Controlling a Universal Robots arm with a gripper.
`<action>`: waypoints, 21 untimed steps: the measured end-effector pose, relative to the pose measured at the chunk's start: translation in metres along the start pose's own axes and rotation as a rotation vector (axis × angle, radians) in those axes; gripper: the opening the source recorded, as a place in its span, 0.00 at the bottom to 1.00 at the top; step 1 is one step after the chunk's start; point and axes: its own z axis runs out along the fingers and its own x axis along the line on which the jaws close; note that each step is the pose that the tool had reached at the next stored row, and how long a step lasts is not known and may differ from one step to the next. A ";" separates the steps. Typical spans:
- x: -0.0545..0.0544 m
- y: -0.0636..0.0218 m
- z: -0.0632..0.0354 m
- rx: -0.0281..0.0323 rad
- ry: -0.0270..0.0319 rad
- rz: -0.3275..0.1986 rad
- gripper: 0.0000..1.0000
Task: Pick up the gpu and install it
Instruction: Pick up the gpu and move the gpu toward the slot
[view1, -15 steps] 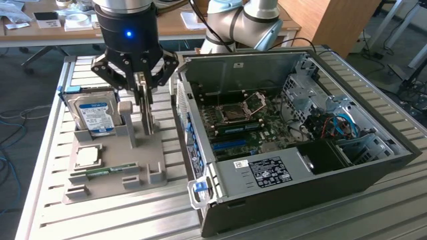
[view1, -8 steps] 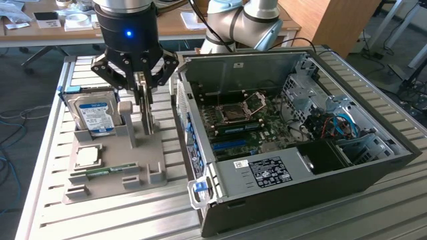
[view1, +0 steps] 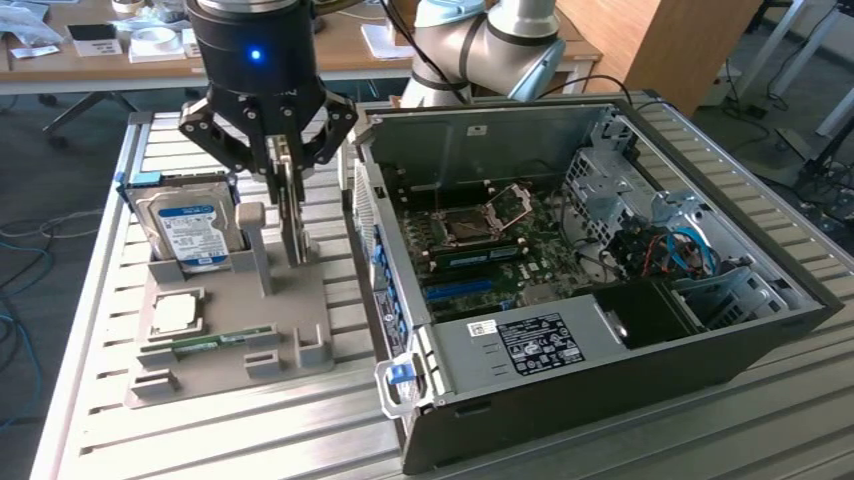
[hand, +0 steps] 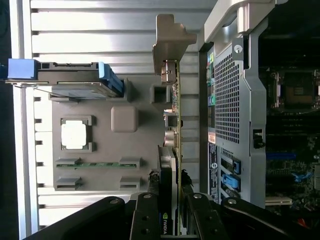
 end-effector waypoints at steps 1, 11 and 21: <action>0.000 0.0000 -0.0009 0.0000 -0.0001 0.000 0.27; 0.000 0.0002 -0.0045 0.0002 0.0002 0.000 0.27; 0.000 0.0006 -0.0114 0.0000 -0.0002 0.000 0.27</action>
